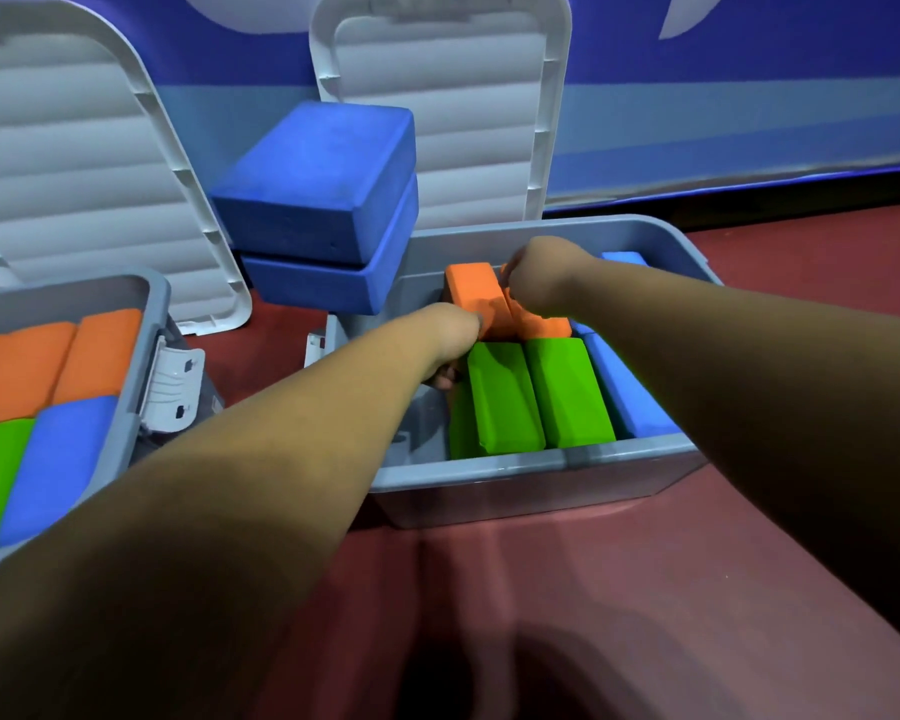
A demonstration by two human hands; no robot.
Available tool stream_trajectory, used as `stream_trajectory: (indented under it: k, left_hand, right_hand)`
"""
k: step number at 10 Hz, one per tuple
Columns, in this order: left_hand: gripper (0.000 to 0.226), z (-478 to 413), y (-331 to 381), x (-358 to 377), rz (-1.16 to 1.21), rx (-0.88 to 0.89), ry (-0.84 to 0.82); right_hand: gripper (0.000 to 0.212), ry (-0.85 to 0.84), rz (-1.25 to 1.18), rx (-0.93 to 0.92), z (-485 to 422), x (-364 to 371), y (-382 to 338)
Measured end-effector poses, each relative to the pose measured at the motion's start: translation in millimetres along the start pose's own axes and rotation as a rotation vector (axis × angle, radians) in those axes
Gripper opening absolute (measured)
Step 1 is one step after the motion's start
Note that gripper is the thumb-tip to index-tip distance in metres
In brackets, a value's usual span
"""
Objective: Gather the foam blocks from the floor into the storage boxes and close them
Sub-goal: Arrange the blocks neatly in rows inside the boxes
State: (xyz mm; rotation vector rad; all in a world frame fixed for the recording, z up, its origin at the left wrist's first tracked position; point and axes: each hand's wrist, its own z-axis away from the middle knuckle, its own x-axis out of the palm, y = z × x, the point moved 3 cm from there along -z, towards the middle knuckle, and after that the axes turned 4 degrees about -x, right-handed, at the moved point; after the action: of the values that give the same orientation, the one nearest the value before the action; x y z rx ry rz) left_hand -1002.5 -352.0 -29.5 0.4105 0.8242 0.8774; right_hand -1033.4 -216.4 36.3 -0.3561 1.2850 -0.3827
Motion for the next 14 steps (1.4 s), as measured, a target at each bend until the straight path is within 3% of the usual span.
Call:
stream_trajectory:
  k: [2, 3, 5, 6, 7, 8, 9, 10, 11, 13, 14]
  left_hand:
    - [0.017, 32, 18, -22, 0.018, 0.084, 0.035]
    - [0.015, 54, 29, -44, 0.067, 0.115, 0.003]
    - [0.024, 94, 34, -102, 0.241, 0.133, 0.007]
    - [0.02, 111, 40, -138, 0.328, 0.21, 0.164]
    - [0.022, 116, 32, -184, 0.415, 0.272, 0.556]
    - [0.034, 103, 6, -217, 0.196, 0.236, 0.917]
    - [0.045, 87, -23, -223, 0.218, 0.128, 0.951]
    - [0.071, 65, -48, -217, 0.331, 0.04, 0.787]
    - [0.074, 53, -58, -202, 0.561, 0.086, 0.484]
    - [0.054, 53, -51, -194, 0.844, 0.122, 0.354]
    - [0.014, 57, -51, -189, 0.802, 0.071, 0.288]
  right_hand:
    - [0.026, 0.029, -0.262, -0.065, 3, -11, -18]
    - [0.027, 0.086, -0.461, -0.097, 1, -13, -33]
    - [0.022, 0.066, -0.607, -0.174, 1, -10, -61]
    - [0.022, 0.076, -0.633, -0.201, 1, -8, -73]
    - [0.022, 0.084, -0.663, -0.204, 0, -3, -84]
    - [0.027, 0.077, -0.679, -0.177, 1, 5, -95]
    - [0.041, 0.096, -0.64, -0.14, 5, 12, -106]
    - [0.065, 0.083, -0.536, -0.124, 12, 19, -112]
    - [0.072, 0.049, -0.538, -0.113, 14, 28, -116]
    - [0.086, -0.009, -0.762, -0.045, 12, 36, -114]
    - [0.072, 0.04, -0.874, 0.002, 11, 34, -107]
